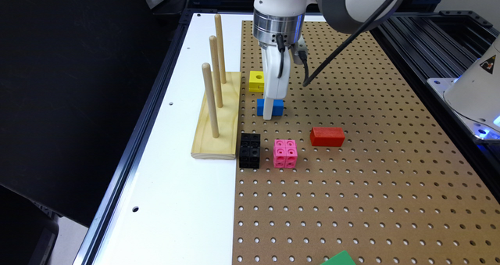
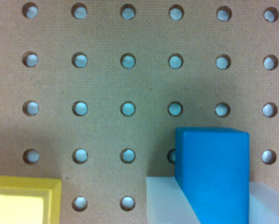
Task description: Pick up narrow blue stick.
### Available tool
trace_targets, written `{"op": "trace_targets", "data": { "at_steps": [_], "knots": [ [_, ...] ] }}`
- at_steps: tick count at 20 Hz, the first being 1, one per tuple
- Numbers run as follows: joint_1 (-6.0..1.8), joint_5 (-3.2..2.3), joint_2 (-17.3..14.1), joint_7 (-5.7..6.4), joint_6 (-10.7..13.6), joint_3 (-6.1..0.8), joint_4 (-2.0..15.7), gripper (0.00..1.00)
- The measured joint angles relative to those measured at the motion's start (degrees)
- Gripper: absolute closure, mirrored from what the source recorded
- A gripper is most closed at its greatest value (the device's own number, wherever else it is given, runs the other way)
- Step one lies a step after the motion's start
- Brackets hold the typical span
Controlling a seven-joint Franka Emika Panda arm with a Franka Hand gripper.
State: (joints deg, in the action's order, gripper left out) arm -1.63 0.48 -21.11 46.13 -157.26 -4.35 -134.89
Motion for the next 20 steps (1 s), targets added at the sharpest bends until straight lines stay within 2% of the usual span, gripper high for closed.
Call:
{"op": "trace_targets", "data": {
  "at_steps": [20],
  "knots": [
    [-0.17,0.0,0.72,0.0,0.24,0.01,0.0,1.0]
  ]
}}
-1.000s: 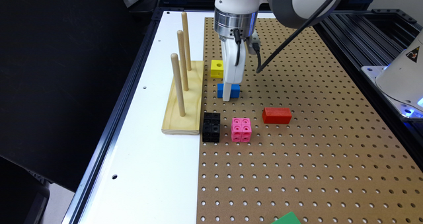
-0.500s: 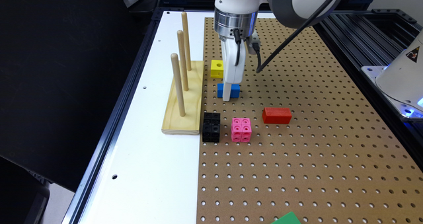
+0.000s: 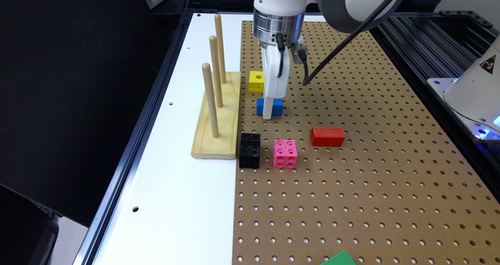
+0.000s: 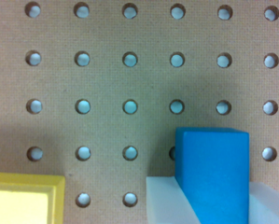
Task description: Pick up narrow blue stick.
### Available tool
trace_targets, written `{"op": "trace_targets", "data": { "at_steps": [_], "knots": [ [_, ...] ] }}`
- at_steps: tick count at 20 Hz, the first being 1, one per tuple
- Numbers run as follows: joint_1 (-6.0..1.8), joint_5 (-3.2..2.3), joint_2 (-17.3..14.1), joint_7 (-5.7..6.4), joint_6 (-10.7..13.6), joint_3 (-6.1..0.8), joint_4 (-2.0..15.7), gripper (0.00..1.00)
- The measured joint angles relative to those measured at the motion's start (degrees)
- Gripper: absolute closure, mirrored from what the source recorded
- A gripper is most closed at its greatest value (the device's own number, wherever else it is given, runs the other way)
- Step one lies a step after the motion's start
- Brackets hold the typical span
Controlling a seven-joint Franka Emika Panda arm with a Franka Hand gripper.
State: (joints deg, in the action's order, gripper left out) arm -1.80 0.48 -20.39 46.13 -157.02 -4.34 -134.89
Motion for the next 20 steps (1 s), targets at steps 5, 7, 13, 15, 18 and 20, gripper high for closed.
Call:
{"op": "trace_targets", "data": {
  "at_steps": [5,7,13,15,18,20],
  "knots": [
    [-0.03,0.0,2.95,0.0,2.9,0.0,-0.05,1.0],
    [-0.03,0.0,3.63,0.0,3.7,0.0,-0.06,1.0],
    [-0.03,0.0,6.2,0.0,5.83,-0.01,-0.04,1.0],
    [-0.02,0.0,8.89,0.0,8.66,-0.02,-0.07,1.0],
    [-0.02,0.0,11.33,0.0,11.32,-0.06,-0.11,1.0],
    [-0.02,0.01,12.34,0.0,12.14,-0.1,-0.07,1.0]
  ]
}}
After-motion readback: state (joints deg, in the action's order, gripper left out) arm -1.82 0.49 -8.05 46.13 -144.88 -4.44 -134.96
